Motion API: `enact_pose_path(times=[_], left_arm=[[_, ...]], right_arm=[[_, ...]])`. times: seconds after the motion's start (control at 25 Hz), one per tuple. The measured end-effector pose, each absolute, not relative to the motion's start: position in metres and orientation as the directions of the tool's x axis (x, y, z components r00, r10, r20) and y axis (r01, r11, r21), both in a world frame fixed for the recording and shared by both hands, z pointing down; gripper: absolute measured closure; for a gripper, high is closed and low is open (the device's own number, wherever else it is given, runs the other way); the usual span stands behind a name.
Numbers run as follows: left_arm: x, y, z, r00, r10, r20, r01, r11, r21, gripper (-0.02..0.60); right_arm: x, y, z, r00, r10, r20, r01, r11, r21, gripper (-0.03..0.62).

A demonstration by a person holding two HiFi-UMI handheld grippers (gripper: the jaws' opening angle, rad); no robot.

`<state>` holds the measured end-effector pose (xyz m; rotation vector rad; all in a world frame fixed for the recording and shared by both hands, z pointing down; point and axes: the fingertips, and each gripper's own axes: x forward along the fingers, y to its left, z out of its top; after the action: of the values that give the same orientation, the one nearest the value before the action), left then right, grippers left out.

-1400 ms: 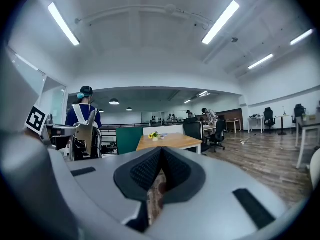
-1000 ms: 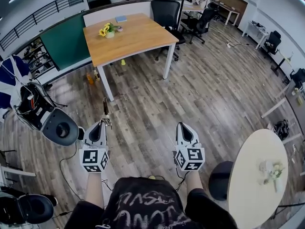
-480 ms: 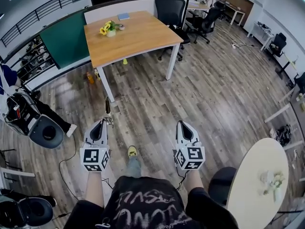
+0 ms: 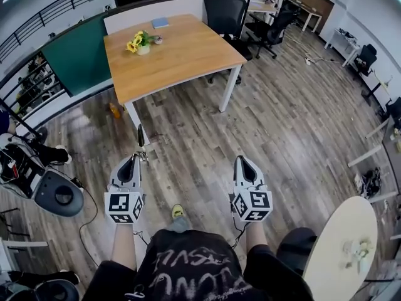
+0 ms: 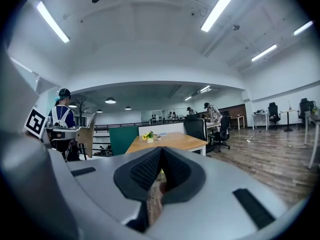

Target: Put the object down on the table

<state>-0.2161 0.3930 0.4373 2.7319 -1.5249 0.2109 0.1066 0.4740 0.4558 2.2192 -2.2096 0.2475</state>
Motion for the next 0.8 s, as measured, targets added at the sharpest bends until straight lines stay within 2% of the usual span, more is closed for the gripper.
enact_pose_path(times=[0.44, 0.8], left_arm=[[-0.236, 0.247, 0.427, 0.533, -0.838, 0.115, -0.841, -0.54, -0.037, 0.566], [-0.232, 0.161, 0.442, 0.533, -0.836, 0.132, -0.84, -0.542, -0.036, 0.566]], right_arm=[[0.083, 0.336, 0.443, 0.004, -0.993, 0.115, -0.992, -0.018, -0.121, 0.589], [0.089, 0.247, 0.459, 0.006, -0.993, 0.12, -0.99, -0.023, -0.137, 0.589]])
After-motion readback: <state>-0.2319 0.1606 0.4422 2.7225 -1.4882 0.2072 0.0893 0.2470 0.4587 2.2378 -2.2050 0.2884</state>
